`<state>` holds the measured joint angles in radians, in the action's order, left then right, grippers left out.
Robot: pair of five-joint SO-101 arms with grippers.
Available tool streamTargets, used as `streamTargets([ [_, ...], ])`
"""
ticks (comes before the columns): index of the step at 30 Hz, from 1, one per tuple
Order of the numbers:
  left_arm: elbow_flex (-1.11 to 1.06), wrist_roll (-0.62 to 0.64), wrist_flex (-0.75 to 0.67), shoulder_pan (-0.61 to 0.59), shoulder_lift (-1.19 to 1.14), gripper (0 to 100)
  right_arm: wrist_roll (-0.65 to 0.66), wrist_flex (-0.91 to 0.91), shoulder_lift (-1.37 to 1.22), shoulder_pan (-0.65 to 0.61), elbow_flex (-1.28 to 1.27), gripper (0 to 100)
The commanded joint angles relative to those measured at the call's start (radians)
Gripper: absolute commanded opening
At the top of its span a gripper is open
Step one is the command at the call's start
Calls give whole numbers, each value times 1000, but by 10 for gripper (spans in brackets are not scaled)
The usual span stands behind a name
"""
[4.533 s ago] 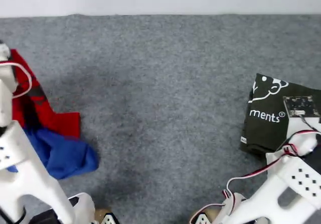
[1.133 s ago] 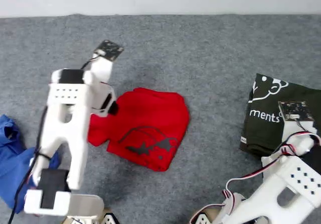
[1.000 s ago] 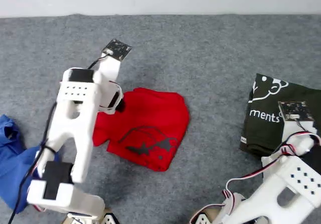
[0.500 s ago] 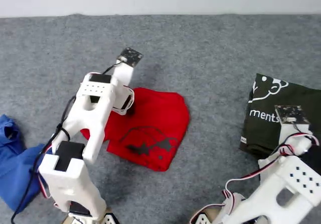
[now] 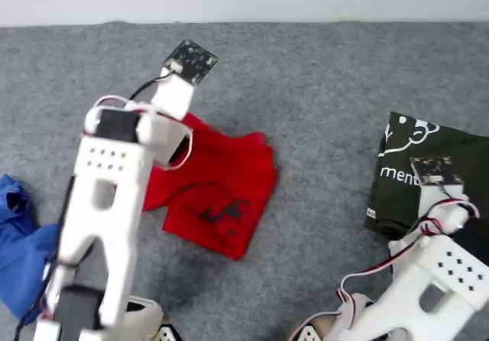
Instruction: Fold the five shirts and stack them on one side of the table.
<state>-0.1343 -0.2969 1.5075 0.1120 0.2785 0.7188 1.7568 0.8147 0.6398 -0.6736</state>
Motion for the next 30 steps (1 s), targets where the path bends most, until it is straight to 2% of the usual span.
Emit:
streamTargets([
  [1,42,-54,152,6,140,13,3,15,21,-61,9,15],
  [4,30,-83,252,0,201,13,3,15,21,-104,9,15],
  [9,-174,-129,249,-37,390,13,0,-1,13,-185,9,15],
  [16,-556,-249,227,-63,709,13,-153,-142,10,-317,11,19],
  [21,-648,-259,173,-233,816,13,-229,-222,-2,-492,12,19],
  [26,-711,-261,127,-374,827,16,-316,-254,-171,-630,83,20],
  [28,-714,-261,129,-399,827,44,-348,-248,-266,-674,161,20],
  [30,-714,-258,126,-428,827,115,-370,-243,-363,-717,252,20],
])
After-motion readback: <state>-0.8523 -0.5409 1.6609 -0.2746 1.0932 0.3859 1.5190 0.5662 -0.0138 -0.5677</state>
